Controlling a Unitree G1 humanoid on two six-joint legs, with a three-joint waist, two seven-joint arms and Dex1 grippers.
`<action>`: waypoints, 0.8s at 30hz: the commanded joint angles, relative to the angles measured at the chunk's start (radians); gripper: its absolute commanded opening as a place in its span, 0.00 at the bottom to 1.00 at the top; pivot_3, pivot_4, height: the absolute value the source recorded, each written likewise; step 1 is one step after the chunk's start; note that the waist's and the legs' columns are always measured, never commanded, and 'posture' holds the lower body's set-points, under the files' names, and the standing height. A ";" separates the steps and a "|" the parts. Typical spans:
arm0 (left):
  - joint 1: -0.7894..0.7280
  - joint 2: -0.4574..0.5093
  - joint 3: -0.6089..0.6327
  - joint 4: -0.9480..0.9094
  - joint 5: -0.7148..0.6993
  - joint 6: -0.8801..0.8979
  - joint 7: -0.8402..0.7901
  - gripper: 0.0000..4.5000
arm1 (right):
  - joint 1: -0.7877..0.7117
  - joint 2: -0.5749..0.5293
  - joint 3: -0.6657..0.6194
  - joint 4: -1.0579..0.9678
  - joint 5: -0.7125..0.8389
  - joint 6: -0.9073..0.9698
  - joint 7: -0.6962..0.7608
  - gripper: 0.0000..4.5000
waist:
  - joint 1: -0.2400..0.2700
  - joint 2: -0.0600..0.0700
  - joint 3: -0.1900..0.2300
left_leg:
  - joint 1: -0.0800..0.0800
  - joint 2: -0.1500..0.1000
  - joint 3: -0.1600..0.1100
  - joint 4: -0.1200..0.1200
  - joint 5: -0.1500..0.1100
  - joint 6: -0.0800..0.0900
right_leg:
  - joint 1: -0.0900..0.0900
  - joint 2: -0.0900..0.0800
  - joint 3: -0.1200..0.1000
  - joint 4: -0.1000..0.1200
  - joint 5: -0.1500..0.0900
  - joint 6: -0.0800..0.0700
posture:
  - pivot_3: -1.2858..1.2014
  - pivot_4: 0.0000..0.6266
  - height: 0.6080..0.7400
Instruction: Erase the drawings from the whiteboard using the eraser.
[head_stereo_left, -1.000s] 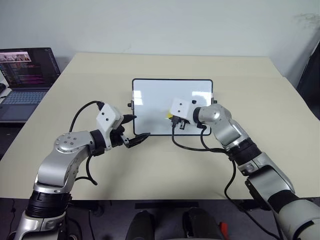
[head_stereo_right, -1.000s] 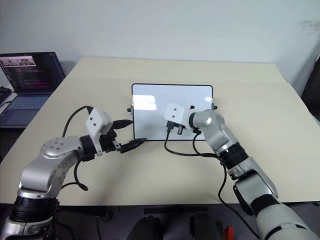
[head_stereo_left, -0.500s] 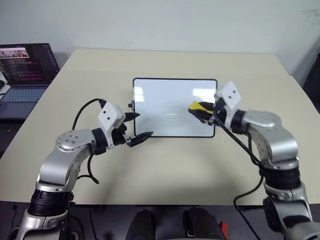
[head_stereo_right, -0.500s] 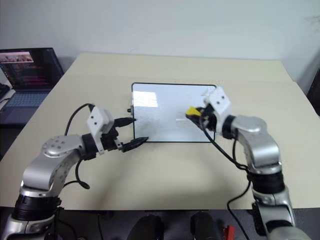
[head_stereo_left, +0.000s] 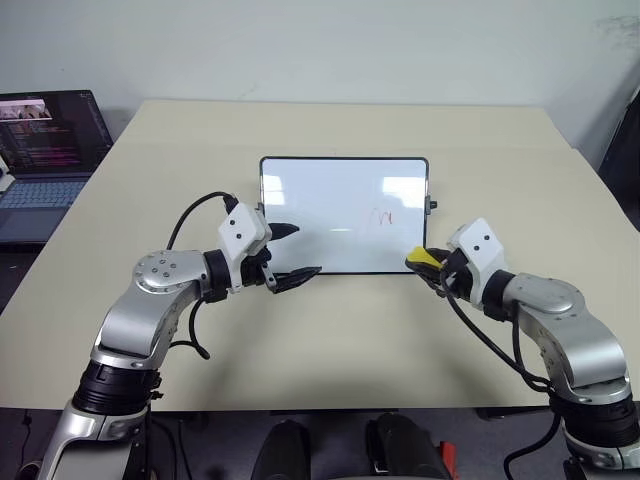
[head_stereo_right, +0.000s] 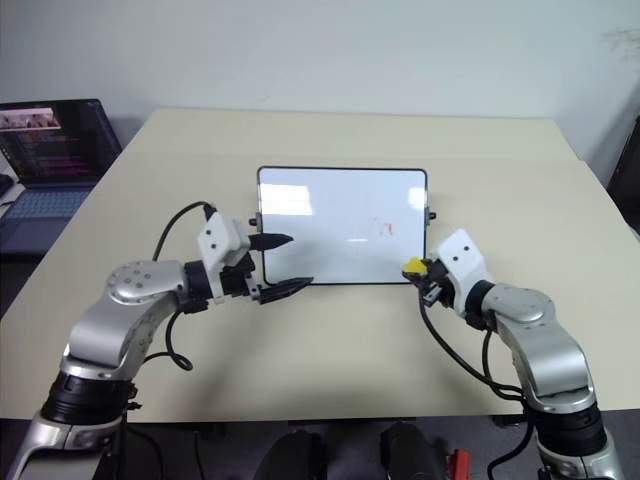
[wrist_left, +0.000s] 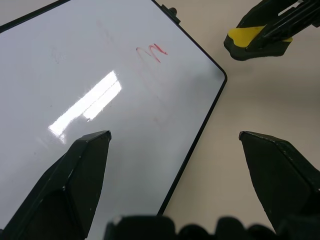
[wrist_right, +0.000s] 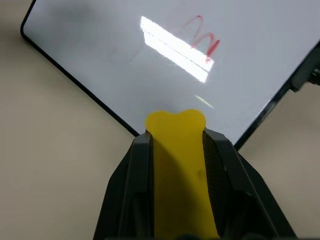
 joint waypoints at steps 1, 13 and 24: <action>-0.017 0.000 0.008 -0.002 0.008 -0.022 -0.002 1.00 | -0.030 -0.018 0.030 -0.037 0.011 -0.015 -0.004 0.22 | 0.000 0.000 0.000 | 0.000 0.000 0.000 0.000 0.000 0.000 | 0.000 0.000 0.000 0.000 0.000 0.000 | 0.52 0.24 1.00; -0.041 -0.003 -0.014 0.043 0.027 -0.036 -0.027 1.00 | -0.318 0.119 0.159 0.275 -0.134 -0.156 -0.194 0.22 | 0.000 0.000 0.000 | 0.000 0.000 0.000 0.001 0.000 0.000 | 0.000 0.001 0.000 0.001 0.001 -0.002 | 0.52 0.24 1.00; -0.053 -0.015 -0.026 0.048 0.025 -0.036 -0.044 1.00 | -0.366 0.113 0.261 0.427 -0.182 -0.193 -0.120 0.22 | 0.003 0.000 0.000 | -0.001 0.000 0.000 0.001 0.000 0.000 | 0.000 0.000 0.000 0.000 0.003 -0.005 | 0.52 0.24 1.00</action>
